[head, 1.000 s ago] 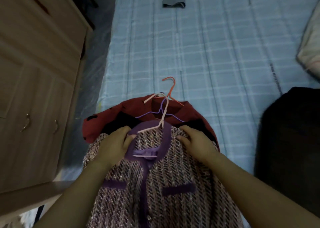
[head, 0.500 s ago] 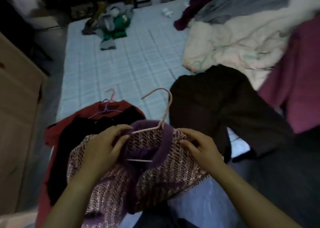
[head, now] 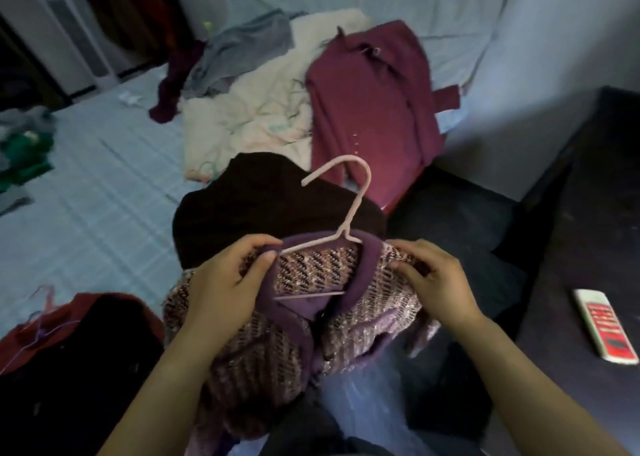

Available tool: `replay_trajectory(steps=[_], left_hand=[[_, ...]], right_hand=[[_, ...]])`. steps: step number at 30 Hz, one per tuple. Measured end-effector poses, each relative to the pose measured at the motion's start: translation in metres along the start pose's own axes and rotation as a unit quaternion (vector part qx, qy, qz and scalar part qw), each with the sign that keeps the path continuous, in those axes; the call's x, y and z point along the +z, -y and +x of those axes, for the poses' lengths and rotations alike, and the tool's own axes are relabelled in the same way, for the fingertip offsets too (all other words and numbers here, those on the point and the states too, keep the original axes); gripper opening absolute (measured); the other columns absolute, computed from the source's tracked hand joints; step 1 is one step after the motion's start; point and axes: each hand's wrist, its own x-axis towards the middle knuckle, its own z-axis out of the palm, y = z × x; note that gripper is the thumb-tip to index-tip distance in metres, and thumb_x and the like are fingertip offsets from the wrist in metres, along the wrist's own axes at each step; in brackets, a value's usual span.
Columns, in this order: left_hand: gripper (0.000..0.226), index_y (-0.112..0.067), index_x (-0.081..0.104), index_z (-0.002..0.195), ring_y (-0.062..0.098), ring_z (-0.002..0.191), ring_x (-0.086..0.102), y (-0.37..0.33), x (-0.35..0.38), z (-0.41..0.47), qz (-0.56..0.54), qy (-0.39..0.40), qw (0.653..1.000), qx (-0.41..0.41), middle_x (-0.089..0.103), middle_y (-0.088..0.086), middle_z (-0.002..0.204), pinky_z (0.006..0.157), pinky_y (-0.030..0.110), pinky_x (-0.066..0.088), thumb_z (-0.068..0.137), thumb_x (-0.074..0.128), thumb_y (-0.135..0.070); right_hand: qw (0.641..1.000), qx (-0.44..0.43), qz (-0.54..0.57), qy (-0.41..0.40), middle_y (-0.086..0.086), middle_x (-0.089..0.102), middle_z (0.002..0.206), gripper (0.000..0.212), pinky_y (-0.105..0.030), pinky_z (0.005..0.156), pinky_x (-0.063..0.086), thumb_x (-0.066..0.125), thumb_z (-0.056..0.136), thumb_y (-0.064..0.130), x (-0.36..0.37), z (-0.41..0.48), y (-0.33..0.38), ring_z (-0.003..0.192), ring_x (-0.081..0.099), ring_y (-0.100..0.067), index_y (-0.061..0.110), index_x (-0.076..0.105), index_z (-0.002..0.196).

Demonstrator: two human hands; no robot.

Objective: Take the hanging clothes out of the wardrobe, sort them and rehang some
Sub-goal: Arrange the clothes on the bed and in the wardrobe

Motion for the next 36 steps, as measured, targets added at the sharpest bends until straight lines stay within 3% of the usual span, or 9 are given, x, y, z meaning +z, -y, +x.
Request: replay_trajectory(steps=[6,10,13,20,26,29,31,34,36], left_hand=[[0.015,-0.045,0.058,0.101,-0.002,0.087,0.061,-0.029,0.059,0.067,-0.089,0.048,0.995,0.015,0.064,-0.023,0.096,0.073,0.035,0.053,0.09,0.048,-0.044],[0.017,-0.045,0.058,0.099,0.0,0.088,0.062,-0.038,0.114,0.128,-0.118,0.088,0.989,0.011,0.066,-0.021,0.094,0.076,0.033,0.052,0.085,0.049,-0.043],[0.013,-0.046,0.058,0.099,-0.001,0.089,0.061,-0.051,0.154,0.182,-0.144,0.136,0.98,0.022,0.065,-0.022,0.092,0.074,0.024,0.046,0.09,0.051,-0.042],[0.043,-0.041,0.047,0.127,-0.015,0.119,0.042,-0.092,0.165,0.344,-0.161,0.285,0.932,0.156,0.05,-0.024,0.128,0.095,0.005,0.033,0.092,0.057,-0.019],[0.046,-0.042,0.048,0.123,-0.013,0.113,0.047,-0.118,0.177,0.436,-0.167,0.203,0.944,0.199,0.054,-0.023,0.122,0.089,0.003,0.035,0.089,0.062,-0.016],[0.044,-0.041,0.049,0.121,-0.013,0.11,0.049,-0.131,0.189,0.475,-0.184,0.15,0.95,0.205,0.055,-0.025,0.116,0.086,0.003,0.036,0.088,0.062,-0.014],[0.044,-0.042,0.053,0.118,-0.008,0.103,0.056,-0.134,0.199,0.504,-0.2,0.13,0.955,0.174,0.061,-0.02,0.109,0.082,0.007,0.042,0.086,0.064,-0.013],[0.044,-0.045,0.059,0.111,-0.003,0.093,0.062,-0.123,0.216,0.55,-0.22,0.112,0.963,0.111,0.067,-0.012,0.099,0.081,0.015,0.049,0.084,0.067,-0.012],[0.045,-0.047,0.061,0.109,-0.002,0.095,0.063,-0.116,0.225,0.584,-0.211,0.08,0.971,0.082,0.068,-0.016,0.097,0.084,0.022,0.051,0.082,0.069,-0.012]], right_hand=[[0.991,-0.046,-0.085,-0.09,0.004,0.067,0.091,0.026,-0.022,0.079,0.047,0.066,0.08,0.031,-0.065,0.045,-0.028,0.085,0.063,-0.012,0.021,0.07,0.104],[0.989,-0.019,-0.097,-0.109,0.007,0.065,0.089,0.025,-0.019,0.08,0.046,0.066,0.077,0.033,-0.091,0.09,-0.072,0.085,0.061,-0.009,0.021,0.071,0.098],[0.982,-0.002,-0.122,-0.145,0.004,0.067,0.089,0.023,-0.026,0.081,0.048,0.067,0.077,0.03,-0.117,0.131,-0.108,0.086,0.063,-0.014,0.015,0.072,0.094],[0.942,-0.042,-0.232,-0.24,0.004,0.063,0.087,0.02,-0.015,0.081,0.043,0.067,0.081,0.021,-0.187,0.268,-0.129,0.08,0.057,-0.008,0.006,0.072,0.092],[0.929,-0.091,-0.237,-0.269,0.002,0.062,0.086,0.023,-0.008,0.084,0.036,0.069,0.08,0.023,-0.214,0.385,-0.139,0.081,0.05,-0.001,0.004,0.072,0.092],[0.936,-0.111,-0.209,-0.261,-0.001,0.064,0.086,0.023,-0.023,0.084,0.044,0.066,0.082,0.025,-0.229,0.448,-0.153,0.081,0.058,-0.012,0.007,0.072,0.095],[0.941,-0.127,-0.209,-0.232,-0.001,0.064,0.086,0.024,-0.026,0.082,0.046,0.065,0.083,0.027,-0.235,0.492,-0.167,0.079,0.059,-0.017,0.008,0.072,0.097],[0.95,-0.147,-0.203,-0.184,0.003,0.063,0.086,0.022,-0.015,0.081,0.042,0.067,0.083,0.025,-0.231,0.558,-0.197,0.08,0.056,-0.008,0.01,0.072,0.098],[0.956,-0.164,-0.187,-0.155,0.005,0.062,0.086,0.022,-0.02,0.081,0.045,0.067,0.082,0.026,-0.22,0.605,-0.222,0.08,0.058,-0.011,0.011,0.072,0.097]])
